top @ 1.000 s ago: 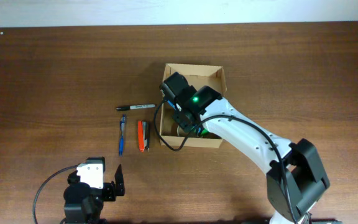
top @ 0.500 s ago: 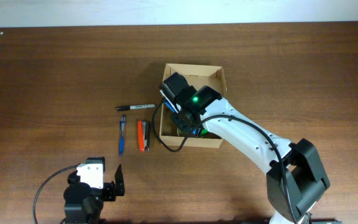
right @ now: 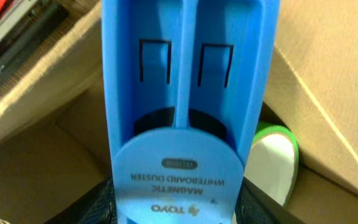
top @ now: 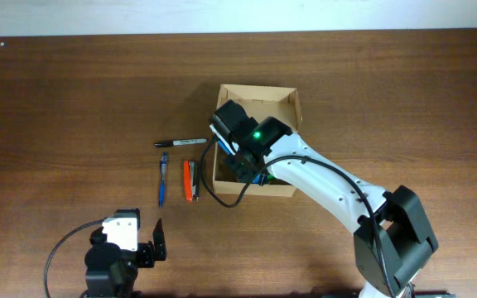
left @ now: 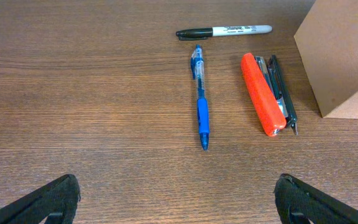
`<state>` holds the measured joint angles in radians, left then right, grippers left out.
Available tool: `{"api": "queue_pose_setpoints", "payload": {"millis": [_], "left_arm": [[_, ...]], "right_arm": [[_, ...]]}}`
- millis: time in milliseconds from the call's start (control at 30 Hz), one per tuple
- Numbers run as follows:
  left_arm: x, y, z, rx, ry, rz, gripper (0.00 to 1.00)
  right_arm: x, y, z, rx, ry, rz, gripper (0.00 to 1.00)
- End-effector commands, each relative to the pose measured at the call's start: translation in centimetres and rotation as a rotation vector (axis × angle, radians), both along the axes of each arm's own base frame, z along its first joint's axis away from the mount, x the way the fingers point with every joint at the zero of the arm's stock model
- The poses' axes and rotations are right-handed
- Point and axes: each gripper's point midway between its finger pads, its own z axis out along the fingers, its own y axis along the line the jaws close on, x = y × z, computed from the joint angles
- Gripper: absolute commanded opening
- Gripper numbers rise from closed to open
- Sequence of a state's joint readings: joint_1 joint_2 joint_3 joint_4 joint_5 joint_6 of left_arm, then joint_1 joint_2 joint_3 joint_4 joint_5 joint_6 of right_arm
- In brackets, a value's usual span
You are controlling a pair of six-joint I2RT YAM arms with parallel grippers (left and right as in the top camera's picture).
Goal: Pack container
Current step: 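Lift the blue duster into the box and release it upright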
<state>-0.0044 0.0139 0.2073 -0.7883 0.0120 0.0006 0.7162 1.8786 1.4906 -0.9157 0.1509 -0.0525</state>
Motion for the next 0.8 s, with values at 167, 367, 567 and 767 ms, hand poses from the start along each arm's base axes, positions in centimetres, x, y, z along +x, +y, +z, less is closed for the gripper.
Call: {"api": "queue_pose_setpoints", "payload": {"millis": [167,367,567,767], "left_arm": [[0.0,-0.3,-0.2,0.007,0.0,-0.022,1.0],[0.0,-0.3,-0.2,0.007,0.0,-0.022,0.99],[0.0,-0.3,-0.2,0.007,0.0,-0.022,1.0],[0.0,-0.3,-0.2,0.007,0.0,-0.022,0.99]], "right_arm": [[-0.8,-0.1,0.5,-0.009,0.025,0.003,0.51],[-1.2,-0.5,0.3,-0.026,0.044,0.003,0.4],[-0.9,-1.9,0.5,-0.096,0.016,-0.014,0.38],[-0.8,-3.0,0.6,-0.152,0.001,-0.028,0.38]]}}
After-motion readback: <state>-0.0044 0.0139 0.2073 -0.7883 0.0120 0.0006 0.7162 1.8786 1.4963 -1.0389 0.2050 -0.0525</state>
